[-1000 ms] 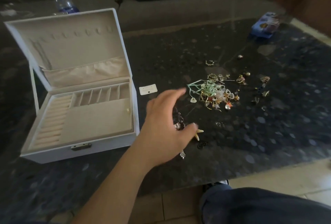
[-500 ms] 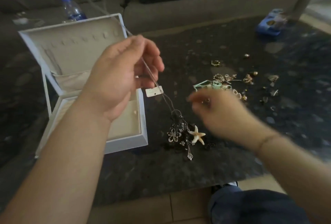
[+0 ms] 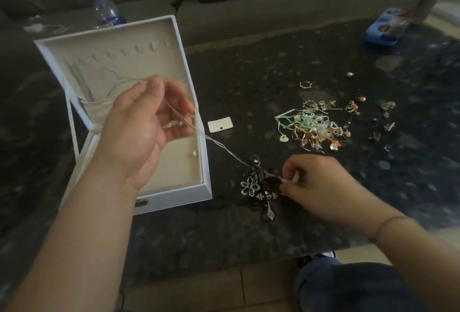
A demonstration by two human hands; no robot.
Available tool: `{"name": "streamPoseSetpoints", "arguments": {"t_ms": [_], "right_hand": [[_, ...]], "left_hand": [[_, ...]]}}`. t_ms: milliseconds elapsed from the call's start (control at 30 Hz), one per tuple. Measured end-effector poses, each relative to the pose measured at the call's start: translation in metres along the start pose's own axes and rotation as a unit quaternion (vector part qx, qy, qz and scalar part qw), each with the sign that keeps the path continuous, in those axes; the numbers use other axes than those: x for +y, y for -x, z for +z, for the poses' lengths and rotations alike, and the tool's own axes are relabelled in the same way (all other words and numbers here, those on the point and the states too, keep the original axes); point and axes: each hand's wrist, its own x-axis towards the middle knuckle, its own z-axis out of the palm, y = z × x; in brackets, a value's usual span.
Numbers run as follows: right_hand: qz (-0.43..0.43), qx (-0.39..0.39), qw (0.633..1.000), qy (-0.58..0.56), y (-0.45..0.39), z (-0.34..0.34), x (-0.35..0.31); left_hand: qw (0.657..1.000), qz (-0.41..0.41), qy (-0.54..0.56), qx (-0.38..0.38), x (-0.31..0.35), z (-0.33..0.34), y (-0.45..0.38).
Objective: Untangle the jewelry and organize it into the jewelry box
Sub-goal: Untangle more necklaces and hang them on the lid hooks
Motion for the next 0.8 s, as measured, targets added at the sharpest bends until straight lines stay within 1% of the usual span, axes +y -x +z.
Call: {"name": "streamPoseSetpoints", "arguments": {"t_ms": [100, 167, 233, 400, 433, 500, 667, 800], "right_hand": [[-0.005, -0.001, 0.996, -0.091, 0.011, -0.028, 0.001], [-0.019, -0.008, 0.988, -0.155, 0.018, -0.048, -0.001], [-0.045, -0.002, 0.987, -0.157, 0.023, -0.063, 0.000], [-0.098, -0.014, 0.980, -0.172, 0.033, -0.095, -0.012], [-0.104, -0.007, 0.982, -0.158, 0.033, -0.100, -0.013], [-0.103, 0.037, 0.983, -0.145, 0.034, -0.108, -0.016], [-0.112, 0.090, 0.975, -0.172, 0.038, -0.122, -0.020], [-0.127, 0.147, 0.968, -0.156, 0.037, -0.127, -0.011]], "left_hand": [[1.000, -0.015, -0.009, 0.021, -0.007, -0.003, 0.003], [1.000, -0.024, -0.003, 0.019, -0.012, -0.002, 0.005], [0.999, -0.031, -0.001, 0.015, -0.017, 0.001, 0.008], [0.998, -0.045, 0.031, -0.003, -0.027, 0.015, 0.019], [0.998, -0.047, 0.041, -0.010, -0.028, 0.018, 0.023], [0.996, -0.057, 0.063, -0.019, -0.031, 0.024, 0.030], [0.989, -0.087, 0.116, -0.027, -0.040, 0.044, 0.051], [0.982, -0.120, 0.141, -0.026, -0.050, 0.057, 0.062]]}}
